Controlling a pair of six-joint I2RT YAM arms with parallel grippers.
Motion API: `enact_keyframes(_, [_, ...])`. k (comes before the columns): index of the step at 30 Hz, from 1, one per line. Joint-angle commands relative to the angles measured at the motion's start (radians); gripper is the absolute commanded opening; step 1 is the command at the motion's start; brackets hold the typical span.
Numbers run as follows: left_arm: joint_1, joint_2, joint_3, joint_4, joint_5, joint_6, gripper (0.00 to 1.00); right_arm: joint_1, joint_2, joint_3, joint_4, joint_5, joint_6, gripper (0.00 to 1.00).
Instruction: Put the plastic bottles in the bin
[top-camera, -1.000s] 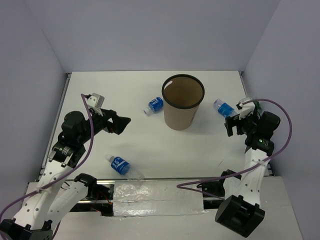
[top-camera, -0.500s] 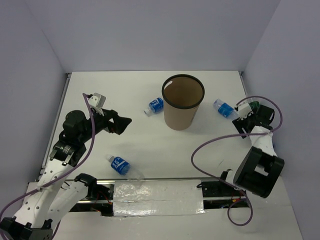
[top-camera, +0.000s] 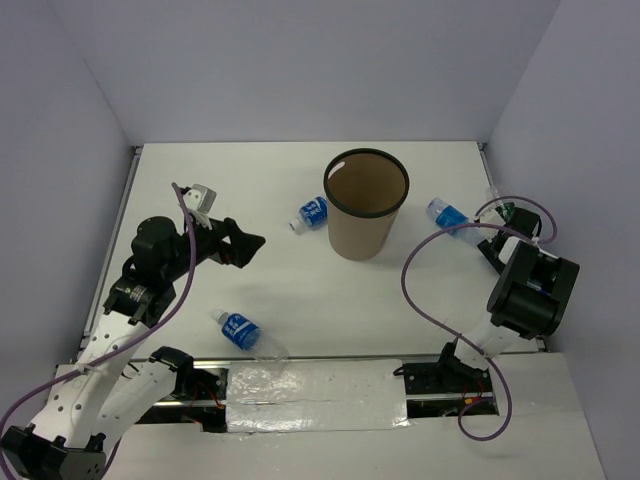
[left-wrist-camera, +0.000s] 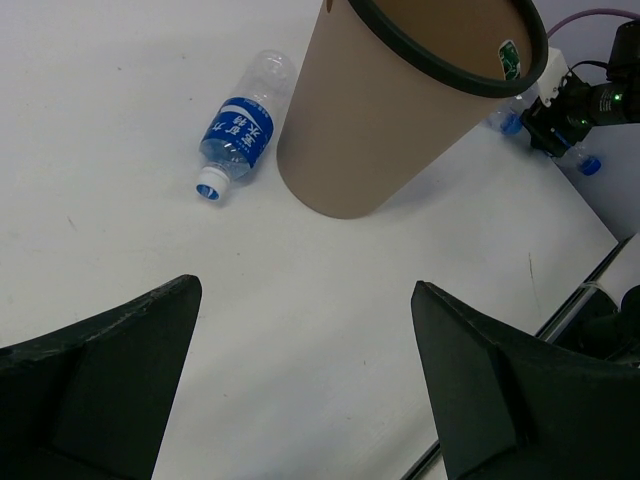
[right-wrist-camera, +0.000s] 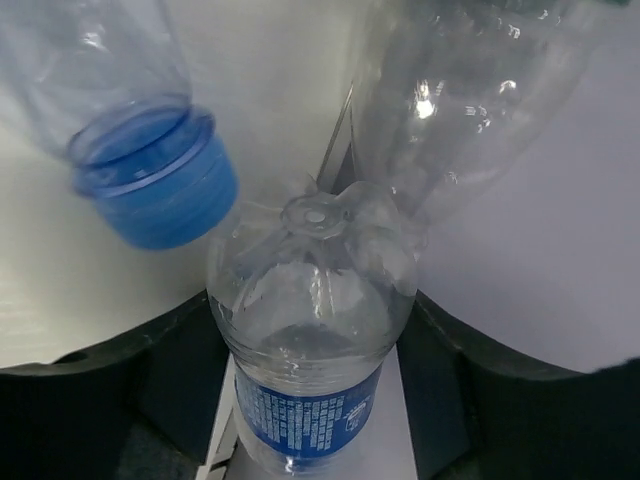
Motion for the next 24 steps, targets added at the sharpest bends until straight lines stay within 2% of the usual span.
enact_keyframes(1, [-0.004, -0.001, 0.012, 0.031, 0.007, 0.030, 0.99, -0.014, 0.042, 0.051, -0.018, 0.021, 0.012, 0.64])
enact_keyframes(3, [-0.004, 0.001, 0.014, 0.029, 0.007, 0.030, 0.99, -0.018, 0.013, 0.050, -0.063, 0.000, 0.025, 0.50])
enact_keyframes(4, [-0.004, 0.004, 0.012, 0.029, 0.007, 0.030, 0.99, -0.018, -0.010, 0.045, -0.083, -0.016, 0.030, 0.47])
enact_keyframes(5, [-0.004, 0.007, 0.014, 0.029, 0.007, 0.030, 0.99, -0.020, -0.076, 0.039, -0.140, -0.060, 0.034, 0.40])
enact_keyframes(7, [-0.004, 0.010, 0.014, 0.028, 0.008, 0.029, 0.99, -0.020, -0.206, 0.040, -0.274, -0.169, 0.056, 0.33])
enact_keyframes(10, [-0.004, 0.008, 0.014, 0.026, 0.010, 0.029, 0.99, -0.020, -0.384, 0.100, -0.463, -0.324, 0.064, 0.30])
enact_keyframes(11, [-0.002, 0.007, 0.014, 0.028, 0.011, 0.029, 0.99, -0.017, -0.424, 0.126, -0.599, -0.438, 0.065, 0.27])
enact_keyframes(13, [-0.004, 0.007, 0.014, 0.028, 0.013, 0.029, 1.00, -0.006, -0.509, 0.210, -0.730, -0.561, 0.064, 0.26])
enact_keyframes(14, [-0.004, 0.004, 0.015, 0.028, 0.013, 0.029, 0.99, 0.020, -0.532, 0.241, -0.848, -0.685, 0.061, 0.24])
enact_keyframes(16, [-0.002, 0.001, 0.015, 0.029, 0.018, 0.027, 0.99, 0.063, -0.581, 0.325, -0.944, -0.804, 0.073, 0.23])
enact_keyframes(17, [-0.002, 0.001, 0.014, 0.029, 0.019, 0.027, 0.99, 0.124, -0.593, 0.353, -1.022, -0.859, 0.087, 0.23])
enact_keyframes(18, [-0.002, -0.001, 0.014, 0.031, 0.021, 0.026, 1.00, 0.159, -0.604, 0.378, -1.044, -0.964, 0.113, 0.23])
enact_keyframes(21, [-0.004, -0.004, 0.012, 0.035, 0.025, 0.022, 0.99, 0.319, -0.668, 0.477, -0.981, -1.104, 0.321, 0.23])
enact_keyframes(24, [-0.004, -0.004, 0.011, 0.037, 0.034, 0.019, 0.99, 0.458, -0.699, 0.548, -0.764, -1.157, 0.603, 0.24])
